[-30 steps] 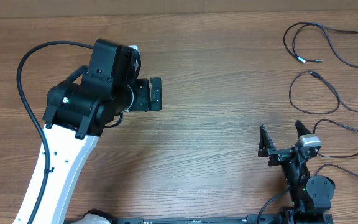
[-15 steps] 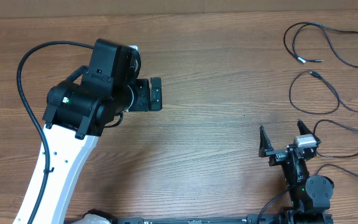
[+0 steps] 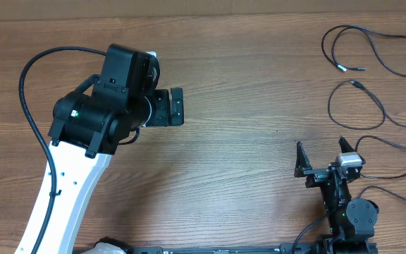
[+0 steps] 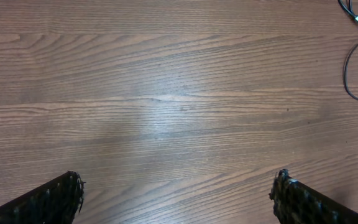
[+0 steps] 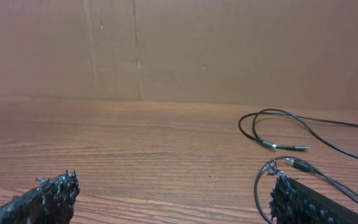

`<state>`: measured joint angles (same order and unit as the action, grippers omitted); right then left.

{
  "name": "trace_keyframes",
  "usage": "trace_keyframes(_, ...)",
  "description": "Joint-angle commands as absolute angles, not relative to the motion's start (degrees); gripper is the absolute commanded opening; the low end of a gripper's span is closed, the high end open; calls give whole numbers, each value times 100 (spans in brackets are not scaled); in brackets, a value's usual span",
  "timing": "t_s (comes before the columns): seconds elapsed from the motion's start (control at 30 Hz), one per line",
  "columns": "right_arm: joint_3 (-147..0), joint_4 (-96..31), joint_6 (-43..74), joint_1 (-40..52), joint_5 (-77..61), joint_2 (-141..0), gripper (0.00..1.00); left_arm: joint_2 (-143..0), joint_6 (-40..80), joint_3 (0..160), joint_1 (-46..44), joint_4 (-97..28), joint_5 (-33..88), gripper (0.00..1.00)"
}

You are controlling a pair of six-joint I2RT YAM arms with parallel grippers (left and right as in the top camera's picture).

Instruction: Untangle cables

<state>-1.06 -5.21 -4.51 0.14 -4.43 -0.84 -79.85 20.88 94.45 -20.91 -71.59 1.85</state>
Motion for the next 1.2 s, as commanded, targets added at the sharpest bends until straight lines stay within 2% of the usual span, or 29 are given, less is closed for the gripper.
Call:
trace_keyframes(0.0, -54, -497, -499, 25, -458, -16, 100, -8016, 2126, 9500, -2060, -7157, 128, 100)
trace_keyframes(1.17, -49, -445, -495, -163, -607, -16, 100, -8016, 2126, 9500, -2060, -7157, 126, 100)
